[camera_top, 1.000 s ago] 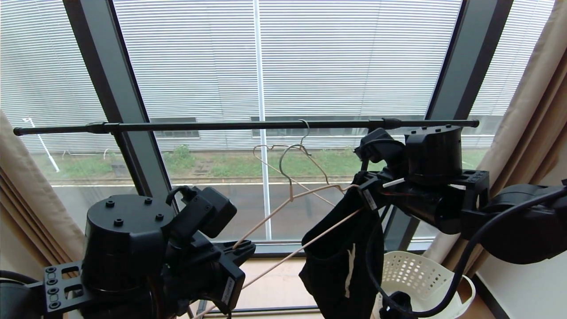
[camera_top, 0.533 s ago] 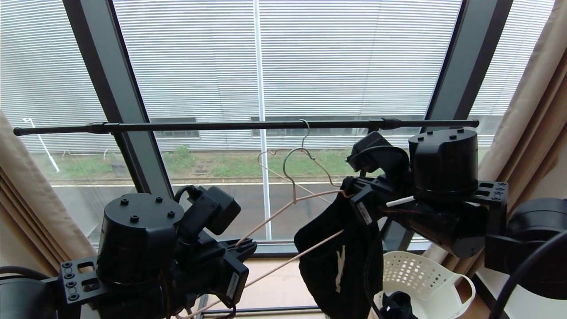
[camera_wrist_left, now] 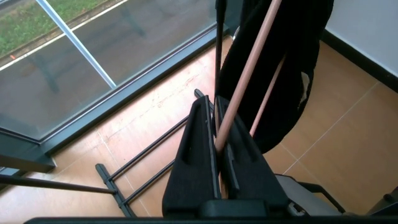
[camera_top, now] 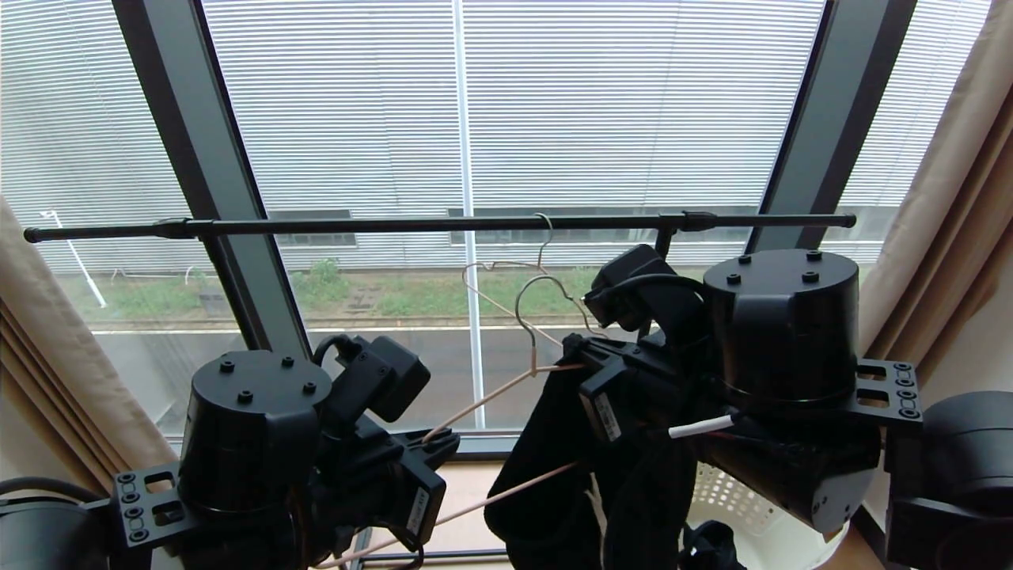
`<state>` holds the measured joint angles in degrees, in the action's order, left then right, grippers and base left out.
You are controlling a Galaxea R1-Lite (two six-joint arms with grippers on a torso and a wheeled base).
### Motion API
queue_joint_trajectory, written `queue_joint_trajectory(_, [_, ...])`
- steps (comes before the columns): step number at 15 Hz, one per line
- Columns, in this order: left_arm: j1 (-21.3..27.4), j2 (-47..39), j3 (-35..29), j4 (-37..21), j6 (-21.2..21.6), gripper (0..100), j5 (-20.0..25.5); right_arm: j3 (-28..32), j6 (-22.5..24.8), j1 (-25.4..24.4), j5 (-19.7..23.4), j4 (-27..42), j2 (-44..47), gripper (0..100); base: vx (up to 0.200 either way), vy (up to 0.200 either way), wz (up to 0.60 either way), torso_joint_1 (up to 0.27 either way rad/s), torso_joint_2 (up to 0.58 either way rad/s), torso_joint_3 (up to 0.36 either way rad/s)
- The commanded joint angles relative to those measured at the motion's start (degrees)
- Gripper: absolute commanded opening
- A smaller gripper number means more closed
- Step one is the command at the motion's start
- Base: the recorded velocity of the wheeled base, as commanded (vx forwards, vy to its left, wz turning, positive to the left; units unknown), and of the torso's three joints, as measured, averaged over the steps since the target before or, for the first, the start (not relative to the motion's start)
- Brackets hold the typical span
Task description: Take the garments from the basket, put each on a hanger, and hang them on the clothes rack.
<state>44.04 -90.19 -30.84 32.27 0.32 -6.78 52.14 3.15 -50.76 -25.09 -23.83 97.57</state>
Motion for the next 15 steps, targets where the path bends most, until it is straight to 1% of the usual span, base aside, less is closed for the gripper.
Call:
queue_joint_trajectory(1, [-0.01, -0.08, 0.08, -0.01, -0.05, 0, 0.01, 0.51, -0.16, -0.74, -0.05, 0.01, 0.16, 0, 0.000, 0.000, 0.00, 0.000, 0.00, 0.000])
queue_joint_trajectory(2, [-0.01, 0.01, 0.17, -0.01, -0.05, 0, 0.01, 0.86, -1.39, -1.88, -0.22, -0.07, -0.10, 0, 0.000, 0.000, 0.00, 0.000, 0.00, 0.000])
queue_joint_trajectory(6, [-0.01, 0.01, 0.43, -0.01, -0.05, 0, 0.01, 1.30, -2.53, -2.68, -0.31, -0.07, -0.45, 0, 0.000, 0.000, 0.00, 0.000, 0.00, 0.000])
queue_joint_trajectory(7, [-0.01, 0.01, 0.96, 0.08, -0.14, 0, 0.01, 1.39, -3.41, -3.64, -0.22, -0.16, -0.54, 0, 0.000, 0.000, 0.00, 0.000, 0.00, 0.000])
queue_joint_trajectory(9, [-0.01, -0.08, 1.22, 1.57, -0.23, 0, 0.01, 1.47, -4.11, -3.73, -0.14, -0.25, -0.54, 0, 0.000, 0.000, 0.00, 0.000, 0.00, 0.000])
queue_joint_trajectory(10, [-0.01, -0.08, 1.66, 2.01, -0.23, 0, 0.01, 1.39, -4.11, -3.73, -0.31, -0.69, -0.37, 100, 0.000, 0.000, 0.00, 0.000, 0.00, 0.000])
queue_joint_trajectory(13, [0.16, 0.10, 1.93, 2.27, -0.23, 0, 0.01, 1.47, -4.02, -3.29, -0.40, -1.74, 0.07, 100, 0.000, 0.000, 0.00, 0.000, 0.00, 0.000])
queue_joint_trajectory(15, [0.25, 0.19, 2.37, 4.12, -0.14, 0, 0.01, 1.91, -3.94, -1.01, -0.40, -1.74, -0.10, 100, 0.000, 0.000, 0.00, 0.000, 0.00, 0.000])
